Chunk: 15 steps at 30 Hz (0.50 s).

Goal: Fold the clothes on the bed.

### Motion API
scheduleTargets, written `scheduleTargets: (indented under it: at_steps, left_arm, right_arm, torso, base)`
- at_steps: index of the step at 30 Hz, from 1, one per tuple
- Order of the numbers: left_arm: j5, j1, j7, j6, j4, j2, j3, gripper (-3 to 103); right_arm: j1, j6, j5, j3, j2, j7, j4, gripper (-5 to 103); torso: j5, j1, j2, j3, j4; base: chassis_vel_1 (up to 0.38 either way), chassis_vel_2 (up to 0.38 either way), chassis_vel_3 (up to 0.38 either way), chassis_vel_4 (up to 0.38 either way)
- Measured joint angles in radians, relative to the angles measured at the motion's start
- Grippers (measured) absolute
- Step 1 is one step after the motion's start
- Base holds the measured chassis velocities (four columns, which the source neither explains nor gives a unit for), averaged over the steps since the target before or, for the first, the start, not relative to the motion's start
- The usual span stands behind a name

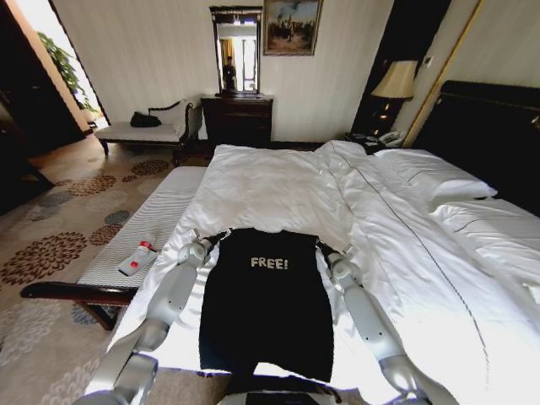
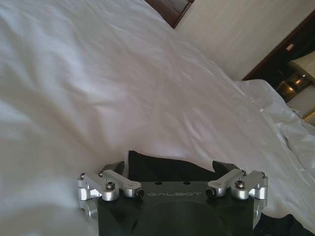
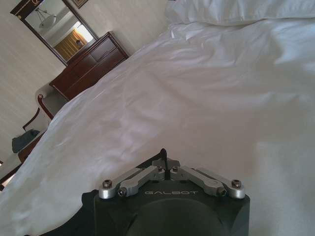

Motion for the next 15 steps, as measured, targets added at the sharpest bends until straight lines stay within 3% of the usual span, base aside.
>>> scheduleTargets:
  at_steps: [1, 5, 7, 8, 13, 15]
  left_arm:
    - [0.006, -0.008, 0.011, -0.004, 0.012, -0.008, 0.005, 103]
    - [0.023, -0.025, 0.017, -0.011, 0.039, -0.030, 0.010, 94]
    - [0.034, -0.034, 0.016, -0.012, 0.054, -0.044, 0.012, 84]
    - [0.034, -0.034, 0.016, -0.012, 0.054, -0.044, 0.012, 84]
    - [0.047, -0.037, 0.017, -0.019, 0.067, -0.046, 0.011, 56]
    - [0.047, -0.037, 0.017, -0.019, 0.067, -0.046, 0.010, 56]
  right_arm:
    - [0.002, 0.000, 0.000, 0.000, -0.001, 0.000, -0.002, 0]
    - [0.006, 0.000, 0.000, -0.001, -0.003, 0.001, -0.002, 0]
    - [0.007, 0.001, -0.001, -0.002, -0.003, 0.002, -0.002, 0]
    - [0.007, 0.001, -0.001, -0.002, -0.003, 0.002, -0.002, 0]
    - [0.006, 0.005, -0.005, -0.001, -0.006, 0.002, -0.004, 0]
    - [0.006, 0.005, -0.006, -0.001, -0.006, 0.002, -0.005, 0]
  torso:
    - [0.0000, 0.000, 0.000, 0.000, 0.0000]
    - [-0.0001, 0.000, 0.000, 0.000, -0.0003]
    - [-0.0001, 0.000, 0.000, 0.000, -0.0005]
    - [-0.0001, 0.000, 0.000, 0.000, -0.0005]
    - [-0.0003, 0.000, 0.000, 0.000, 0.0000]
    - [-0.0003, 0.000, 0.000, 0.000, 0.0000]
  base:
    - [0.000, 0.000, 0.000, 0.000]
    - [0.000, 0.000, 0.000, 0.000]
    - [0.000, 0.000, 0.000, 0.000]
    - [0.000, 0.000, 0.000, 0.000]
    - [0.000, 0.000, 0.000, 0.000]
    - [0.000, 0.000, 0.000, 0.000]
